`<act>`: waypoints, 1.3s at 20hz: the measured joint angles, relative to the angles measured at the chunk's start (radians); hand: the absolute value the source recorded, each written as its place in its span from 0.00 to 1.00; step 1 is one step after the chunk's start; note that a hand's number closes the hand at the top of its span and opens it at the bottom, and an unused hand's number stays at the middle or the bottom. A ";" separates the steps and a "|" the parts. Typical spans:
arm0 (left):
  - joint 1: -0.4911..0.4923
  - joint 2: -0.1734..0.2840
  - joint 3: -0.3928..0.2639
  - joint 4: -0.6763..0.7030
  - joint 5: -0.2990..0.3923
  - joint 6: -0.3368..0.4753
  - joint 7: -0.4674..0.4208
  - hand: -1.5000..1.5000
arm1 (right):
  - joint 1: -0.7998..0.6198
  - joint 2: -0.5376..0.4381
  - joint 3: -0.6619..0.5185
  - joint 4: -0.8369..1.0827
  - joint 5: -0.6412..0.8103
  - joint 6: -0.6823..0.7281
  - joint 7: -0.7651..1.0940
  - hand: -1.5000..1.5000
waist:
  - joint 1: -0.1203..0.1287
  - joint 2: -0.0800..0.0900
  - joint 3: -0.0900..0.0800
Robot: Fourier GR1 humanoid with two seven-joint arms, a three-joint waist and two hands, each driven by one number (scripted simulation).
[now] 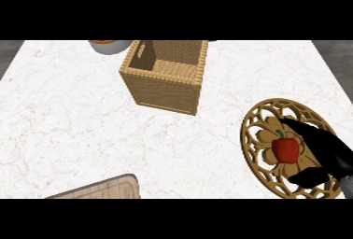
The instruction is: Pick the bell pepper from the placemat and place it in the basket
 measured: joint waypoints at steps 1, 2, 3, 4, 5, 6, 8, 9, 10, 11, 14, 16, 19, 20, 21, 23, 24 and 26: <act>-0.002 0.001 0.000 0.000 0.001 -0.001 0.001 0.50 | 0.002 0.004 0.010 0.003 0.003 0.005 -0.002 1.00 | 0.002 0.001 0.000; -0.004 0.001 -0.001 0.000 0.000 -0.002 -0.001 0.50 | 0.001 0.004 0.017 0.007 0.007 0.011 -0.003 1.00 | 0.005 0.001 -0.001; -0.006 0.002 -0.001 0.000 0.000 -0.004 0.000 0.50 | 0.000 0.004 0.025 0.010 0.013 0.016 -0.005 1.00 | 0.005 0.002 -0.001; -0.007 0.002 -0.001 0.001 0.000 -0.004 -0.002 0.50 | -0.001 0.005 0.028 0.013 0.017 0.017 -0.007 1.00 | 0.007 0.001 -0.002; -0.008 0.004 -0.001 0.000 0.001 -0.006 0.000 0.50 | -0.005 0.007 0.031 0.017 0.022 0.017 -0.009 1.00 | 0.007 0.001 -0.002; -0.010 0.004 -0.001 0.000 0.000 -0.006 0.000 0.50 | -0.007 0.009 0.035 0.023 0.030 0.016 -0.009 1.00 | 0.010 0.001 -0.003; -0.012 0.006 -0.002 0.000 0.000 -0.008 0.000 0.50 | -0.012 0.013 0.043 0.027 0.042 0.016 -0.009 1.00 | 0.011 0.000 -0.004; -0.013 0.006 -0.002 0.000 0.001 -0.009 0.000 0.50 | -0.015 0.013 0.051 0.028 0.053 0.016 -0.013 1.00 | 0.013 0.000 -0.004; -0.016 0.006 -0.002 0.001 0.002 -0.010 -0.001 0.50 | -0.021 0.012 0.058 0.030 0.065 0.018 -0.017 1.00 | 0.016 0.000 -0.004; -0.017 0.006 -0.002 0.001 0.003 -0.011 0.002 0.50 | -0.026 0.009 0.065 0.030 0.077 0.019 -0.023 1.00 | 0.016 0.000 -0.004; -0.022 0.007 -0.004 0.004 0.001 -0.013 0.000 0.50 | -0.040 0.018 0.089 0.030 0.112 0.014 -0.031 1.00 | 0.021 -0.002 -0.004; -0.032 0.006 -0.006 0.005 -0.002 -0.015 -0.001 0.50 | -0.060 0.058 0.122 0.012 0.139 0.010 -0.010 1.00 | 0.032 -0.003 -0.006; -0.054 0.009 -0.011 0.009 -0.014 -0.023 -0.005 0.50 | -0.095 0.150 0.182 -0.019 0.175 0.006 0.042 1.00 | 0.059 -0.008 -0.011; -0.062 0.010 -0.013 0.011 -0.019 -0.026 -0.006 0.50 | -0.108 0.183 0.201 -0.027 0.187 0.003 0.060 1.00 | 0.067 -0.009 -0.013; -0.070 0.011 -0.014 0.012 -0.022 -0.028 -0.007 0.50 | -0.122 0.214 0.218 -0.033 0.200 0.001 0.080 1.00 | 0.075 -0.011 -0.014; -0.081 0.011 -0.017 0.016 -0.029 -0.032 -0.008 0.50 | -0.150 0.278 0.251 -0.039 0.227 -0.004 0.123 1.00 | 0.085 -0.013 -0.015; -0.085 0.011 -0.018 0.018 -0.030 -0.034 -0.008 0.50 | -0.164 0.312 0.265 -0.042 0.240 -0.009 0.145 1.00 | 0.089 -0.014 -0.015; -0.091 0.011 -0.020 0.021 -0.033 -0.038 -0.010 0.50 | -0.187 0.384 0.290 -0.044 0.260 -0.022 0.187 1.00 | 0.093 -0.015 -0.015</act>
